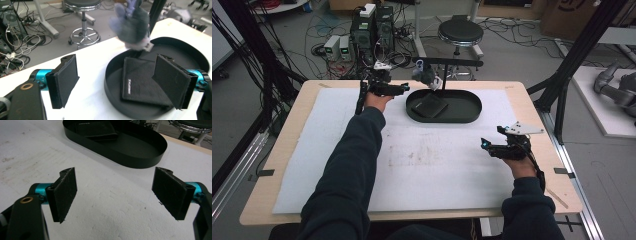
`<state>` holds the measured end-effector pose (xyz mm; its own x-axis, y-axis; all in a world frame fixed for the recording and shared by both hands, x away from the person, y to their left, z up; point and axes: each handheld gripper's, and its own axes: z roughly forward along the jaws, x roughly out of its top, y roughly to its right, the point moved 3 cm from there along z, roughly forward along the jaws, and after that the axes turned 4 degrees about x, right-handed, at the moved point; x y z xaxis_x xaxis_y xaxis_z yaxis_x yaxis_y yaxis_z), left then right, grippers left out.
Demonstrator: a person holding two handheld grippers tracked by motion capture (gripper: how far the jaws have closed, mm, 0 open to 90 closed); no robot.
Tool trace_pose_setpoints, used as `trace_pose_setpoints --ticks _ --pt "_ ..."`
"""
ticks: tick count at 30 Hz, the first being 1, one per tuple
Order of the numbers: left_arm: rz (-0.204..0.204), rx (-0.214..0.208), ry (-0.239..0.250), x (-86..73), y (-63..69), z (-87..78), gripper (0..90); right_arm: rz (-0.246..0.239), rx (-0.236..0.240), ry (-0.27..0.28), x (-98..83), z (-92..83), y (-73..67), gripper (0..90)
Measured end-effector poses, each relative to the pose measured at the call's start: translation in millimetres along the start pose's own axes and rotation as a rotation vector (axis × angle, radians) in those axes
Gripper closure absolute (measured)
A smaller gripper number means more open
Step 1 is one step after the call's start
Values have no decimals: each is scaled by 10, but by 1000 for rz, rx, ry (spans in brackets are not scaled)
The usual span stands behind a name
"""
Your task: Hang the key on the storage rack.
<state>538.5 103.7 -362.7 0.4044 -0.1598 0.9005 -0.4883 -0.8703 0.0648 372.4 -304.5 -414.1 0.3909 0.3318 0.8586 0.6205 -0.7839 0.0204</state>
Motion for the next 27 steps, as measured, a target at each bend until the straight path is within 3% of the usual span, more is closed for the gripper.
trace_pose_setpoints --ticks 14,21,27 --pt "18 -23 178 -452 -67 -1060 200 -26 -1 -2 -3 26 -41 205" --pt "40 -21 196 -649 -60 -1338 200 -34 1 -2 -5 34 -69 205" --pt "35 -15 199 -891 -46 -1503 200 -39 1 3 -2 14 -98 205"
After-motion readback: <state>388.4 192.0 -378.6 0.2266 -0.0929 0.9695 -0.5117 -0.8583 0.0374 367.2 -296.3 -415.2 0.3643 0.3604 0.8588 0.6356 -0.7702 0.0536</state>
